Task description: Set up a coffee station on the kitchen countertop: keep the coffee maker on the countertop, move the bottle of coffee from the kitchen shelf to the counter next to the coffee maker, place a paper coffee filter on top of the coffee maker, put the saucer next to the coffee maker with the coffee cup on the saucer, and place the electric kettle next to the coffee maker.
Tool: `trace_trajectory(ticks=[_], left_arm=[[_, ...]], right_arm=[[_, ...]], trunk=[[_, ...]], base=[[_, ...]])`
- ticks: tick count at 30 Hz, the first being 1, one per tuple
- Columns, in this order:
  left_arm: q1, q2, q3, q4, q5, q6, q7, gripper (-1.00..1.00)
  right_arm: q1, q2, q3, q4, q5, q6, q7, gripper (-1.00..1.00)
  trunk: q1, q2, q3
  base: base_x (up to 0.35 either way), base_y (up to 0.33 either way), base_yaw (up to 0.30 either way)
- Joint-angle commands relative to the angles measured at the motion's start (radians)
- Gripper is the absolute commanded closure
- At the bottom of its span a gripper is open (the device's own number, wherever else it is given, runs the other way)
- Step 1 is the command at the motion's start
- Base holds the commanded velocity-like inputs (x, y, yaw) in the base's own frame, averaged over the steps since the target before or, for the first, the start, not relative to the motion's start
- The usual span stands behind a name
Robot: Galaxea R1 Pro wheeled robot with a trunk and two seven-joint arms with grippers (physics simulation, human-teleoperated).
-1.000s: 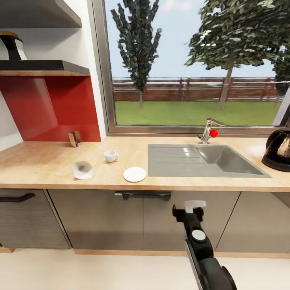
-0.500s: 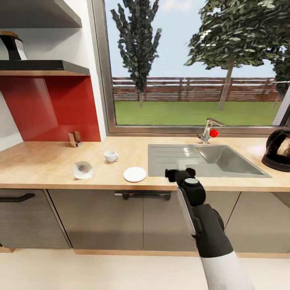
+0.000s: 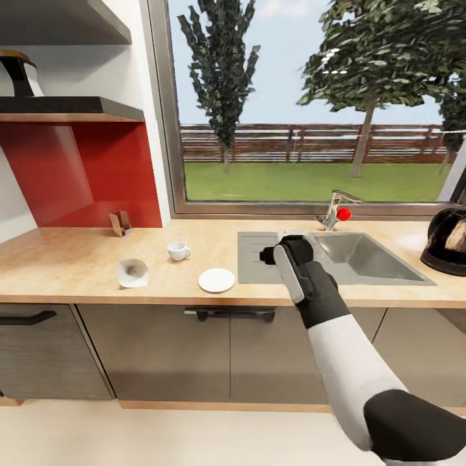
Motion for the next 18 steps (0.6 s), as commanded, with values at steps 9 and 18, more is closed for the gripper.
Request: trace_trajectory(ticks=[9,18], left_arm=[[-0.001,0.000,0.000,0.001,0.004,0.003,0.006,-1.00],[-0.001,0.002,0.002,0.000,0.008,0.008,0.011,-1.00]], right_arm=[[-0.329,0.000,-0.001,0.548,-0.243,0.002,-0.038,-1.00],[-0.384,0.000,-0.002,0.594,-0.354,0.002,-0.067,-1.00]], trunk=[[0.000,-0.001,-0.001],[0.000,-0.001,-0.001]], base=[[0.000,0.000,0.000],[0.000,0.000,0.000]])
